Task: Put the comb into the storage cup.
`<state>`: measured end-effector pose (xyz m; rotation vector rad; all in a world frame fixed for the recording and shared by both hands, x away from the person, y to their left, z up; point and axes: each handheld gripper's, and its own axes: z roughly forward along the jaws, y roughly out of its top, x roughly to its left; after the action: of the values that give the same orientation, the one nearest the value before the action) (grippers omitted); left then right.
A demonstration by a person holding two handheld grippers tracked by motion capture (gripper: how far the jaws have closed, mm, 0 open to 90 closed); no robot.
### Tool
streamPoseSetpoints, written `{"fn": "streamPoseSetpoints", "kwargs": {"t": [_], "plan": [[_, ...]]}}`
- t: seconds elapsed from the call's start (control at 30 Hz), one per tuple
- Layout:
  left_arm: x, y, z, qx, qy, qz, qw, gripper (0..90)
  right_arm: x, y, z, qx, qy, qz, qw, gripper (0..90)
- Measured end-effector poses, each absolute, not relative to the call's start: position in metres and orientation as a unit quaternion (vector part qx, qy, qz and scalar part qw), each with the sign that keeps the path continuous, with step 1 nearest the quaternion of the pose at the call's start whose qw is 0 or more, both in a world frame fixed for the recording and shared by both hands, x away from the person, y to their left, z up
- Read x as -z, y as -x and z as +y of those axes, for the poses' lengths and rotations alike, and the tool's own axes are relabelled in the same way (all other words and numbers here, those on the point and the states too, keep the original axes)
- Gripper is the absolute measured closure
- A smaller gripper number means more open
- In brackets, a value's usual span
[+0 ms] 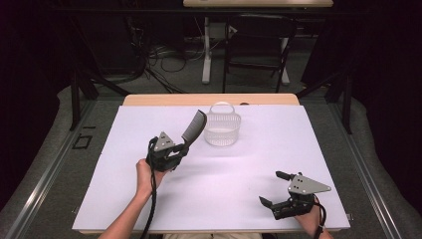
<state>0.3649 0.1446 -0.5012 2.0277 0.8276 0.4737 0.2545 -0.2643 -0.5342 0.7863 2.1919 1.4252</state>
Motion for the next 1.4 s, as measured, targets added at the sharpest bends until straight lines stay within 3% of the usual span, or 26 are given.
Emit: {"fn": "streamPoseSetpoints", "kwargs": {"t": [1.4], "plan": [[0.470,-0.395,0.123,-0.204,-0.794,0.328,0.469,72.0,0.535,-0.255,-0.263,-0.507,-0.286,0.787,0.203,0.0]]}}
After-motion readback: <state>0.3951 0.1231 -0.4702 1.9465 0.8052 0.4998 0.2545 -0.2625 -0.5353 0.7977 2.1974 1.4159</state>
